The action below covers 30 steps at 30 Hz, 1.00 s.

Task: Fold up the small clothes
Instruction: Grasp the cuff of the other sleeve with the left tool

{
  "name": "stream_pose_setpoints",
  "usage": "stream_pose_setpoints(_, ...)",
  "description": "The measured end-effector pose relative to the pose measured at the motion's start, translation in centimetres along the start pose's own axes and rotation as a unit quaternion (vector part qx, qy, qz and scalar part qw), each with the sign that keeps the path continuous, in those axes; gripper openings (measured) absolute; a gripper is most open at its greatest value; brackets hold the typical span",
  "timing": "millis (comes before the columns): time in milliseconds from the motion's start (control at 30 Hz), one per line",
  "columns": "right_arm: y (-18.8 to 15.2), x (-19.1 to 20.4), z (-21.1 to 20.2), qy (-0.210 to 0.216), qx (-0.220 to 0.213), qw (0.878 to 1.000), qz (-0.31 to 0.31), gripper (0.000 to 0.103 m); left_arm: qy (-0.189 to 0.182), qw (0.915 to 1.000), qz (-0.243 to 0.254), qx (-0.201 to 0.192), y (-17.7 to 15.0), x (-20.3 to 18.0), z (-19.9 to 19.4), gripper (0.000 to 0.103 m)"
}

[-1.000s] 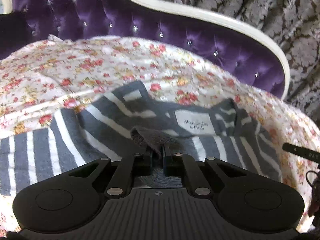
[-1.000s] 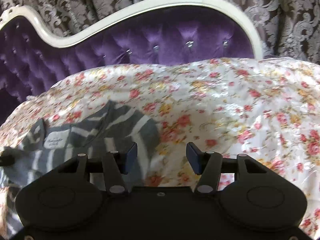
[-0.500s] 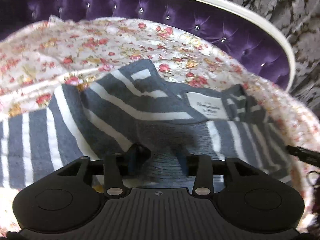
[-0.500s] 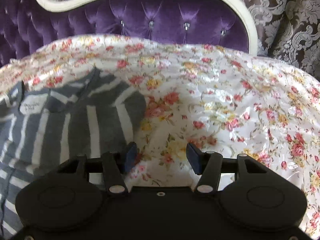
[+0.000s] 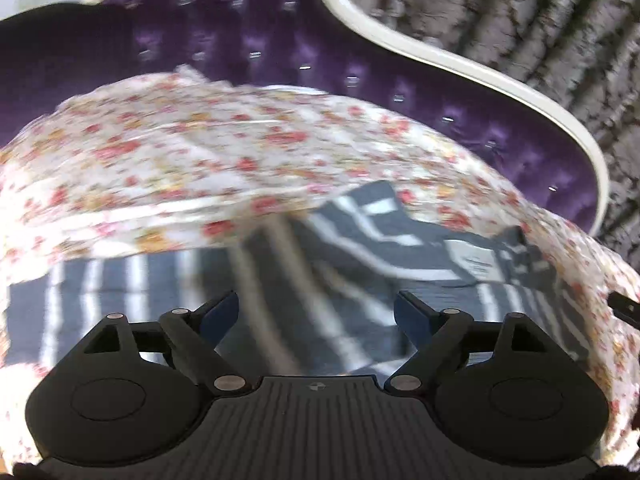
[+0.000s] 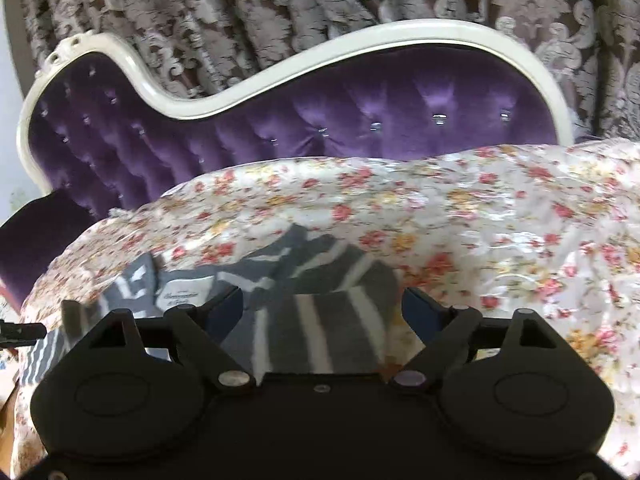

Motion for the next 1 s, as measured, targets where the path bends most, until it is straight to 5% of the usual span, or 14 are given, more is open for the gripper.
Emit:
stream_pose_setpoints(433, -1.7, 3.7, 0.7, 0.017, 0.025, 0.997, -0.068, 0.088, 0.011, 0.9939, -0.109, -0.005, -3.0, 8.5, -2.2, 0.085)
stream_pose_setpoints(633, -2.0, 4.5, 0.7, 0.023, 0.025, 0.996, -0.077, 0.088, 0.002, 0.9813, -0.192, -0.02, -4.4, 12.7, -2.9, 0.086)
stream_pose_setpoints(1000, -2.2, 5.4, 0.8, 0.034, 0.025, 0.995, -0.086, 0.088, 0.041, 0.9664, -0.244, -0.07, -4.6, 17.6, -3.6, 0.09)
Point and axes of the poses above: each gripper's, at about its wrist camera, not at the fingertips, and z roughly the way its jaws point, x to its left, y to its top, the point moved 1 cm from there along z, roughly the way its jaws point, and after that the axes turned 5 degrees about -y, right-handed, at the moved point
